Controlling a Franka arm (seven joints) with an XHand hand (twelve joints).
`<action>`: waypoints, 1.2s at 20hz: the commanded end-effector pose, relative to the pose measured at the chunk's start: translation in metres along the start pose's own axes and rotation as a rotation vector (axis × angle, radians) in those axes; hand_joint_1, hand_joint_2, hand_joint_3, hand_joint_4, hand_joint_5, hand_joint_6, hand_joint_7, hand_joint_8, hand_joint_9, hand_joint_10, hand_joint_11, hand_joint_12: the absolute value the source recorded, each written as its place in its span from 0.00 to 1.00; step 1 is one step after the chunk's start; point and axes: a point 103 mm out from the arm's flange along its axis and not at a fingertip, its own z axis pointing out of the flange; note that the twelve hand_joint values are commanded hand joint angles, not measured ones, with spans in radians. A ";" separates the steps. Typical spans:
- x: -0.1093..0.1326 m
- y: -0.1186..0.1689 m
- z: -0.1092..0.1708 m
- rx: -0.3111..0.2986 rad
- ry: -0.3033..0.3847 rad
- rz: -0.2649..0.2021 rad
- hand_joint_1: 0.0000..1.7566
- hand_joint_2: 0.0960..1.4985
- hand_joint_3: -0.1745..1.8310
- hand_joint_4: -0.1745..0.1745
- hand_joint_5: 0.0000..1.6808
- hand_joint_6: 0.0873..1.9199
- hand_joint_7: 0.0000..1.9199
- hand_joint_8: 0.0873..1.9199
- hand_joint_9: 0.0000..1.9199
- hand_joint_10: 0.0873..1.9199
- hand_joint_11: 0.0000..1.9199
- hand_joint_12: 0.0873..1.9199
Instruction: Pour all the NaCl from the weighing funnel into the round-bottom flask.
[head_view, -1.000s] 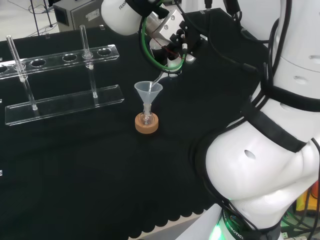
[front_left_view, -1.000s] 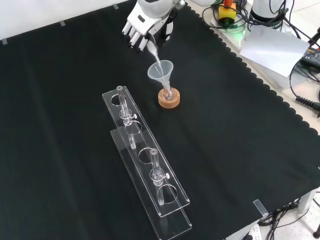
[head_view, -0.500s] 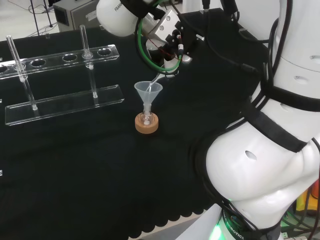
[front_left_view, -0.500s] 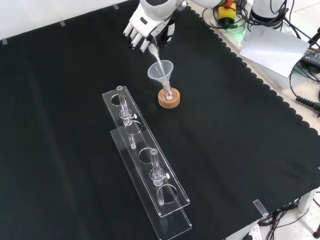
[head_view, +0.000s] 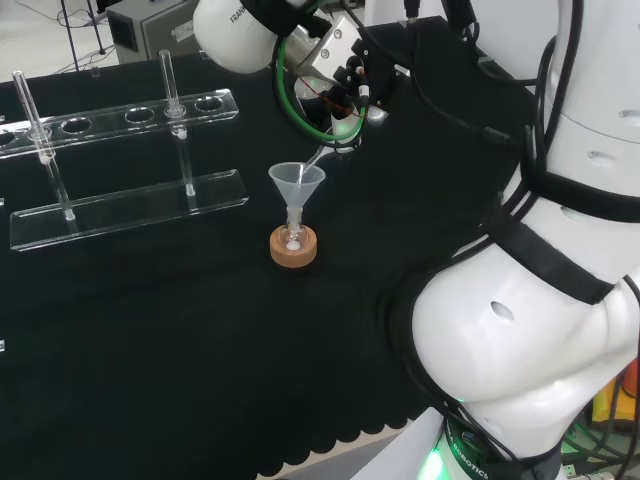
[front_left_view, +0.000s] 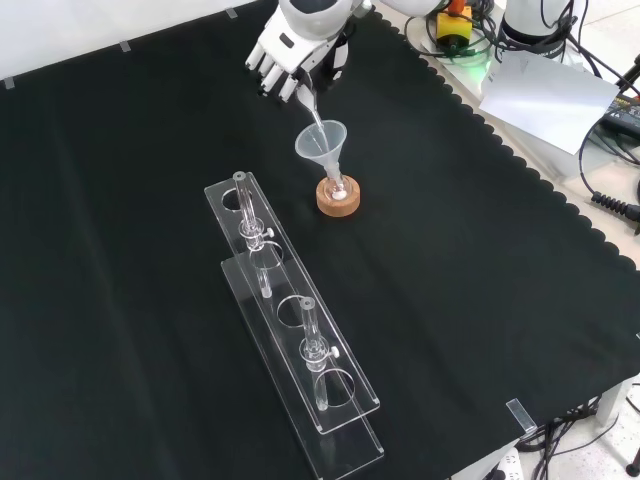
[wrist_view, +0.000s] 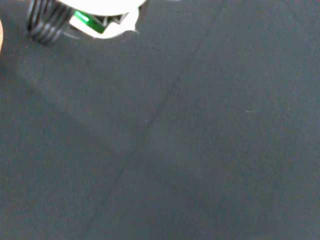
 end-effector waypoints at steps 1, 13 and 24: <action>-0.001 -0.001 0.000 0.009 -0.011 0.002 0.62 0.39 0.47 1.00 0.68 0.47 0.28 0.32 0.45 0.21 0.32 0.61; 0.005 -0.002 -0.007 0.012 -0.067 0.005 0.62 0.40 0.47 1.00 0.68 0.47 0.28 0.32 0.45 0.21 0.32 0.61; 0.010 -0.002 -0.014 0.036 -0.114 0.012 0.62 0.40 0.47 1.00 0.68 0.47 0.28 0.32 0.45 0.21 0.32 0.61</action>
